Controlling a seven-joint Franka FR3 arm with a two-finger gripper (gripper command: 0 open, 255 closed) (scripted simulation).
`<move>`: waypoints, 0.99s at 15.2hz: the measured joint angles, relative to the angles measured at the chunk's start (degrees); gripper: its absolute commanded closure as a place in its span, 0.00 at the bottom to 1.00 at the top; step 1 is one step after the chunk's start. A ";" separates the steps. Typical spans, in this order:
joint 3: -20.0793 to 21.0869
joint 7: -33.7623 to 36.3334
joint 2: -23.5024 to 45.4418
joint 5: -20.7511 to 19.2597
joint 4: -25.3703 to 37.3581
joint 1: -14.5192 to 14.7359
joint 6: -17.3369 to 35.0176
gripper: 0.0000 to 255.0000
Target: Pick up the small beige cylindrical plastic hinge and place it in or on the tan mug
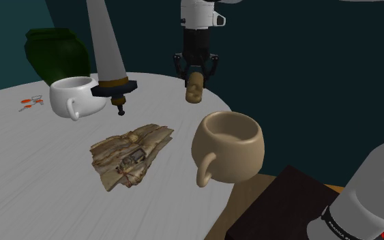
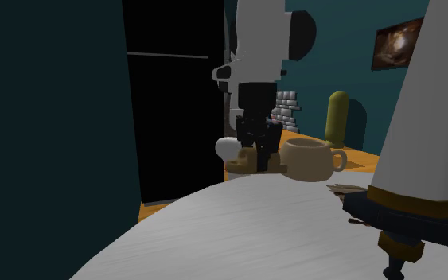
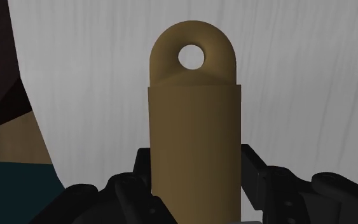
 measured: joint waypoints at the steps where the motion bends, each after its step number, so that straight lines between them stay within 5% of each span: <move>1: 0.03 0.06 0.19 -0.07 0.90 0.02 -0.72 1.00; 15: 0.77 1.32 5.34 -2.07 18.14 0.81 -13.22 1.00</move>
